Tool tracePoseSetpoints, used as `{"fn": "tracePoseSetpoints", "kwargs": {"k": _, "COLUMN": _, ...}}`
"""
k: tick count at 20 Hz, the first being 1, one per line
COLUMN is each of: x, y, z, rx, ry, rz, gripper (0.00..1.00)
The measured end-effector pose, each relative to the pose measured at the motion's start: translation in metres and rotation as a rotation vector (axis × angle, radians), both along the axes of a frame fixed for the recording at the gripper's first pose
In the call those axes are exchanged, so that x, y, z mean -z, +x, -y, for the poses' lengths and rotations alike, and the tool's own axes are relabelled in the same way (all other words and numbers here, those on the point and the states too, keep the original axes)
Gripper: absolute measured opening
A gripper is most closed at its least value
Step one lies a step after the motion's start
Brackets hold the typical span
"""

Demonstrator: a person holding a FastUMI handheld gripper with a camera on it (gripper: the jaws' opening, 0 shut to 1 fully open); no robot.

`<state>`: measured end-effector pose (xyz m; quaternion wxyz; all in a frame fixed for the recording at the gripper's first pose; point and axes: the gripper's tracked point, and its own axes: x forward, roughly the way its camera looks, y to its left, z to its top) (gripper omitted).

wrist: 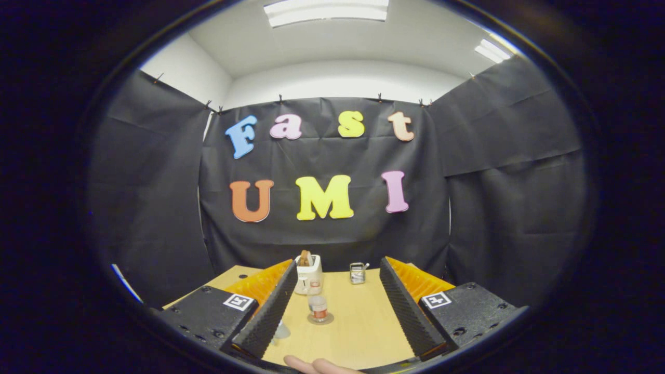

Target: Take the bottle from table, then pour the juice into the cup, finally place the bottle on the coaster

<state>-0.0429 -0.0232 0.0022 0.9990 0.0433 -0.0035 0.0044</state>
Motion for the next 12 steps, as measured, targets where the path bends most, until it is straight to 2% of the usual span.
{"fn": "tracePoseSetpoints", "kwargs": {"k": 5, "x": -0.011, "y": -0.012, "z": -0.007, "rx": -0.037, "ry": -0.042, "rz": -0.034, "gripper": 1.0}}
{"fn": "tracePoseSetpoints", "kwargs": {"k": 10, "x": -0.022, "y": -0.021, "z": 0.008, "rx": 0.028, "ry": -0.061, "rz": 0.016, "gripper": 1.0}}
{"fn": "tracePoseSetpoints", "kwargs": {"k": 12, "x": -0.018, "y": -0.024, "z": 0.0, "rx": 0.011, "ry": -0.04, "rz": 0.011, "gripper": 1.0}}
